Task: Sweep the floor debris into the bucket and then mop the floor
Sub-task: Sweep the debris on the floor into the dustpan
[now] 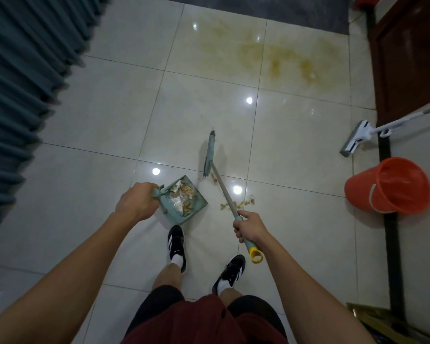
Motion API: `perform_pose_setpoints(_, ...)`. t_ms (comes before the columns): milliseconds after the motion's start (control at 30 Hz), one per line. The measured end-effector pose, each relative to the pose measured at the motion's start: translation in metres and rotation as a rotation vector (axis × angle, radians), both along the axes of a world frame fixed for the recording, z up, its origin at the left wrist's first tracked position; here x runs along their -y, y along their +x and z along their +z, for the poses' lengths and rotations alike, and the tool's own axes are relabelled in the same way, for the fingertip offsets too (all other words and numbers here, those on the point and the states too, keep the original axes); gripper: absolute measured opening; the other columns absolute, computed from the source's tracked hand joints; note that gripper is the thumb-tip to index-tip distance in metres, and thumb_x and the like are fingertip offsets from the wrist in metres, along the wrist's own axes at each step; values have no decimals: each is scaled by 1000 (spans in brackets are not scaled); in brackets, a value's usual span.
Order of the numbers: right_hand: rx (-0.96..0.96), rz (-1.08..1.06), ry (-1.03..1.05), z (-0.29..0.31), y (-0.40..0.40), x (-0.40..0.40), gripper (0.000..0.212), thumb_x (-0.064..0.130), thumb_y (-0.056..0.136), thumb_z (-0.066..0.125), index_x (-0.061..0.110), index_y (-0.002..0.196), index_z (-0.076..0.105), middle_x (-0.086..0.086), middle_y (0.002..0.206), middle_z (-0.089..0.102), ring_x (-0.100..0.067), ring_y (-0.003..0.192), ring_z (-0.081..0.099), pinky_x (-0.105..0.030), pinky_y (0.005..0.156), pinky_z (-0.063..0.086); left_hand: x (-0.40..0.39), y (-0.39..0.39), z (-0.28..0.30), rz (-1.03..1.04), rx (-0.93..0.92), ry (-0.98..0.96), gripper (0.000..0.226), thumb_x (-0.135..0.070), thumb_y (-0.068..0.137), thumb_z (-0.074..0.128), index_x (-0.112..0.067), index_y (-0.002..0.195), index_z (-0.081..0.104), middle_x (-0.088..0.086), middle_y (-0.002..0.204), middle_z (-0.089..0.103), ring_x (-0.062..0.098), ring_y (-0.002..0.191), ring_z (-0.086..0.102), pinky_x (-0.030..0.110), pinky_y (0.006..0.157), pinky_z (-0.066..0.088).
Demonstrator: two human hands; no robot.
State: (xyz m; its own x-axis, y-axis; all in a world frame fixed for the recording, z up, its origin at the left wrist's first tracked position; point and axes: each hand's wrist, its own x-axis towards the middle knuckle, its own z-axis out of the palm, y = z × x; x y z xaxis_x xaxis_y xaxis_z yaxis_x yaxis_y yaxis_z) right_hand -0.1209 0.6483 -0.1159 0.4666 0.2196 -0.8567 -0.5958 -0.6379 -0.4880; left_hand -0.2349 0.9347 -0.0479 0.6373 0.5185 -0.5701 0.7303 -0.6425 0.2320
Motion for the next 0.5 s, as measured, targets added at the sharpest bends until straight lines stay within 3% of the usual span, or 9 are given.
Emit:
perform_pose_setpoints(233,-48,-172,26,-27,20,-103,56,-2,92,54,1,146,42,-12,66,58,-15,46,50,-23,41,43,-81,10,-7,-70,-58,-44,22,-7,83,55,-22,88,69,3,78,64,27,73,63,33,68,55)
perform_pose_setpoints(333,-114,-222,25,-36,25,-125,55,2,96,54,7,148,38,-21,78,63,-17,50,51,-25,43,45,-106,19,-9,-130,-75,-54,17,-8,86,56,-23,85,64,2,78,62,23,69,59,30,63,47)
perform_pose_setpoints(500,-79,180,-245,-45,14,-129,33,0,94,40,-1,126,50,-25,96,60,-29,56,59,-33,47,52,-120,35,-9,-204,-61,-63,16,-11,91,59,-25,83,58,0,75,60,18,68,58,31,62,46)
